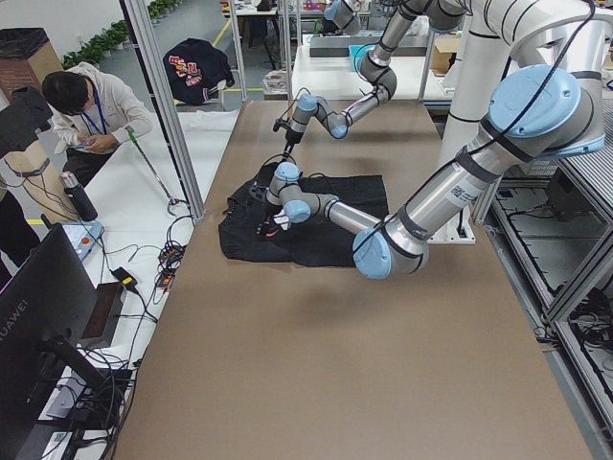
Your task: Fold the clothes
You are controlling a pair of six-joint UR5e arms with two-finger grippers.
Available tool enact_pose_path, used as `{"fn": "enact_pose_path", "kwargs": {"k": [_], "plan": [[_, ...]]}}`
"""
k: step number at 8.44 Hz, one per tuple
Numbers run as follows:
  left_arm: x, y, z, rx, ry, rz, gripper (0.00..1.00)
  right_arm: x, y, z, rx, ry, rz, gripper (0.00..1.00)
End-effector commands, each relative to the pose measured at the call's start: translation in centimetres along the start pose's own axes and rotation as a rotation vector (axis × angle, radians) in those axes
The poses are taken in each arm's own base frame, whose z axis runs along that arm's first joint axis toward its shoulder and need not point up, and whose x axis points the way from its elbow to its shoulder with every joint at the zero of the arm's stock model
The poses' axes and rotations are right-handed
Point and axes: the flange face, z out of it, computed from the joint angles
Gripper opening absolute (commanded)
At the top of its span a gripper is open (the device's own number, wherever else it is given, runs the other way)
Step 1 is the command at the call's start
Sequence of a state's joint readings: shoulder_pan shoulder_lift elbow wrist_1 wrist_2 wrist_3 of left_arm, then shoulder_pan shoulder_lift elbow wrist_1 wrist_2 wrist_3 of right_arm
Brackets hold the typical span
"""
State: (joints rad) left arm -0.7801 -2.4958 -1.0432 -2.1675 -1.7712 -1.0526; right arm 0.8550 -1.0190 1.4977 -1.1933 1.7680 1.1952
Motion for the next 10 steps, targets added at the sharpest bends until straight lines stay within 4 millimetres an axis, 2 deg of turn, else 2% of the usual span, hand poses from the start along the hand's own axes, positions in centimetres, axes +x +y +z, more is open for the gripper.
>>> {"fn": "enact_pose_path", "kwargs": {"k": [1,2,3,5,6,7,10], "plan": [[-0.2,-0.2,0.0,0.003,-0.003,0.000,1.00,-5.1,-0.5,2.5,0.026,0.073,0.053,0.00],[-0.2,0.0,0.0,0.002,-0.003,0.001,1.00,-7.0,-1.7,4.3,0.043,0.106,0.067,0.00],[-0.2,0.0,0.0,0.002,-0.003,0.001,1.00,-8.0,-2.6,5.1,0.078,0.129,0.073,0.00],[-0.6,0.3,0.4,-0.002,-0.008,-0.001,1.00,-8.7,-2.8,5.0,0.084,0.128,0.071,0.00],[-0.9,0.5,0.5,-0.004,-0.010,-0.001,1.00,-10.4,-3.6,5.6,0.080,0.139,0.072,0.00],[-0.9,0.5,0.5,-0.004,-0.010,-0.001,1.00,-10.6,-3.8,6.5,0.088,0.157,0.080,0.00],[-1.0,0.5,0.5,-0.003,-0.009,-0.003,1.00,-11.6,-2.5,6.8,0.080,0.149,0.065,0.00]]}}
